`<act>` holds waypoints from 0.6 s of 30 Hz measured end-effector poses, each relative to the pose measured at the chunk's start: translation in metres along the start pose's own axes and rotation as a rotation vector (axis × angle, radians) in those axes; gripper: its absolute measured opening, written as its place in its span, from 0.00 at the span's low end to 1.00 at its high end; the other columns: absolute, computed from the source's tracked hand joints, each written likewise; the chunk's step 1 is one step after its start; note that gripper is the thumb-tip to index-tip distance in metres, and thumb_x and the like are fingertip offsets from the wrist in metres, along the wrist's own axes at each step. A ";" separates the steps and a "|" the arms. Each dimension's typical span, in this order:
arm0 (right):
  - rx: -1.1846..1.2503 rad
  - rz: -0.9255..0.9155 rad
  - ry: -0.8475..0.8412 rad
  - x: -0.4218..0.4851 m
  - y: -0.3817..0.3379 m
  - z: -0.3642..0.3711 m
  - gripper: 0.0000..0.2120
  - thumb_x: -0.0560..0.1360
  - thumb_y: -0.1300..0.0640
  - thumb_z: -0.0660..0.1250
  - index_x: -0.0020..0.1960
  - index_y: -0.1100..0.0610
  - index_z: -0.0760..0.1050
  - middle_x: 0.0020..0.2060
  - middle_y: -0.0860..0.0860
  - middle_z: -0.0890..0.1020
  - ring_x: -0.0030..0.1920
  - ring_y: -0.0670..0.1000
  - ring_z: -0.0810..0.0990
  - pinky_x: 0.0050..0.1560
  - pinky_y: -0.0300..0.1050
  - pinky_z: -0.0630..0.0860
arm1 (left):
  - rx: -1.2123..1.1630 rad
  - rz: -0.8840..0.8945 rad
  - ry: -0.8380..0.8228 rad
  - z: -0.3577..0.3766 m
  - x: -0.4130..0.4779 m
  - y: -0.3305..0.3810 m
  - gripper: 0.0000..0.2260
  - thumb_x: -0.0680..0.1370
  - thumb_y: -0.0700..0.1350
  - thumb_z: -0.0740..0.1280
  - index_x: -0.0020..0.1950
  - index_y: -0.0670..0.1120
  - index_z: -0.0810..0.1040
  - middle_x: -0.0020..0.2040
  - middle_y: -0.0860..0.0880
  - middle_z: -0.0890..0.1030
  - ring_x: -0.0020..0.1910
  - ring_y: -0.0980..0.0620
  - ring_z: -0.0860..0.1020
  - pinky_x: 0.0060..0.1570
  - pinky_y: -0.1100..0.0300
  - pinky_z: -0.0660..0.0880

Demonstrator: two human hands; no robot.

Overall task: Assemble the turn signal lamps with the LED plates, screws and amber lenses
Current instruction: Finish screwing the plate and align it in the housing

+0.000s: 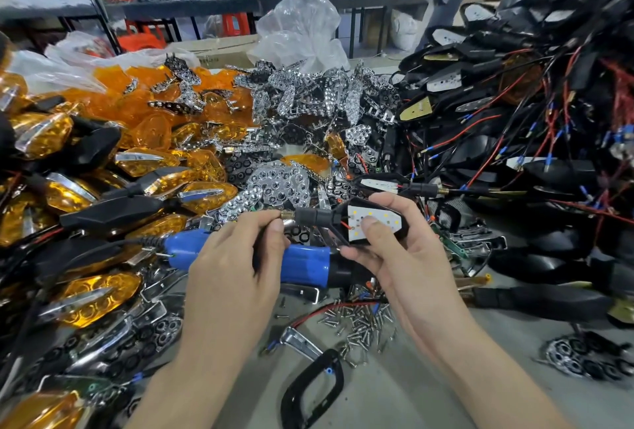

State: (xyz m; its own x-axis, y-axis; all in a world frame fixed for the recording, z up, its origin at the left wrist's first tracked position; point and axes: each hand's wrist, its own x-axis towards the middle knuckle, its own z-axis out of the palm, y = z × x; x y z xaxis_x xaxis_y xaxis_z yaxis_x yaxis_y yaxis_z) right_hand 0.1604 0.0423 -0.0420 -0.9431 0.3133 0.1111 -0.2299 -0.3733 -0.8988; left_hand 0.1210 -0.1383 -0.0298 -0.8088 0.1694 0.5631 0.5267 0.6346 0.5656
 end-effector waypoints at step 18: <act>-0.210 -0.152 0.003 -0.004 -0.004 0.003 0.10 0.82 0.53 0.64 0.59 0.41 0.77 0.55 0.49 0.82 0.53 0.49 0.84 0.51 0.43 0.82 | -0.436 -0.177 -0.293 -0.013 0.012 0.021 0.09 0.78 0.59 0.62 0.55 0.61 0.78 0.39 0.58 0.84 0.34 0.60 0.80 0.35 0.71 0.74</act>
State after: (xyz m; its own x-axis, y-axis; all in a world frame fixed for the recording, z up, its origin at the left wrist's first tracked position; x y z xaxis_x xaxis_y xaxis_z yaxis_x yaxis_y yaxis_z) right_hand 0.1640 0.0404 -0.0373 -0.9006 0.3549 0.2510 -0.3140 -0.1320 -0.9402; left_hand 0.1261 -0.1325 -0.0031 -0.9011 0.3307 0.2805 0.3849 0.3120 0.8686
